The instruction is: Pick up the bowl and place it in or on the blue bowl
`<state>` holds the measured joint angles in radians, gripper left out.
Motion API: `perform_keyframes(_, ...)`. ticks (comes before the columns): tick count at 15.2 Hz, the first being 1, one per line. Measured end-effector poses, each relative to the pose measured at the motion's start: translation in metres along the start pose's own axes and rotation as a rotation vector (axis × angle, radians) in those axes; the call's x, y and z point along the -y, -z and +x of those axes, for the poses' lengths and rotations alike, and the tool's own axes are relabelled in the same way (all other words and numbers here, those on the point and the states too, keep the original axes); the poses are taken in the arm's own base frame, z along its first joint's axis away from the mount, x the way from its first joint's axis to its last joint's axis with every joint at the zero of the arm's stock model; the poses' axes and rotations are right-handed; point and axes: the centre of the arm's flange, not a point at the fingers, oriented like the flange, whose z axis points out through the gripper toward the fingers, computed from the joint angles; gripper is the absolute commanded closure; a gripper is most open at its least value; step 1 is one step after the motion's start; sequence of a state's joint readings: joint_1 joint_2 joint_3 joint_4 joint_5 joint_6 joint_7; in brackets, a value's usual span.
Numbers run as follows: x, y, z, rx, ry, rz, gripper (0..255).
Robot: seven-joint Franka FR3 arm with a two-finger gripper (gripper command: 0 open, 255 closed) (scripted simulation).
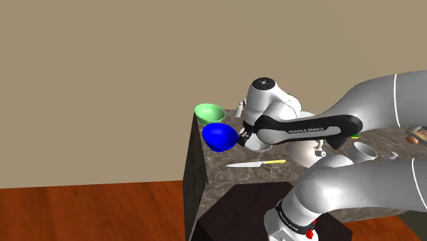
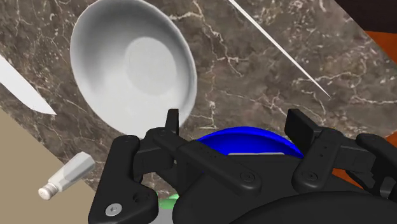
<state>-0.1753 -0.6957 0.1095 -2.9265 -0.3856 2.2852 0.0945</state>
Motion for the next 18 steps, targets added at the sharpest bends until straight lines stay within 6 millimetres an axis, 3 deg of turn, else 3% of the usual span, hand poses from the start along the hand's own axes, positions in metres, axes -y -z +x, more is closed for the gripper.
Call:
perform_keyframes(7,0.0,-0.086,0.001,-0.009,0.025,-0.137,0)
perform_keyframes(14,-0.009,-0.127,0.004,-0.013,0.029,-0.147,0)
perform_keyframes(18,-0.009,-0.133,0.005,-0.014,0.031,-0.147,0)
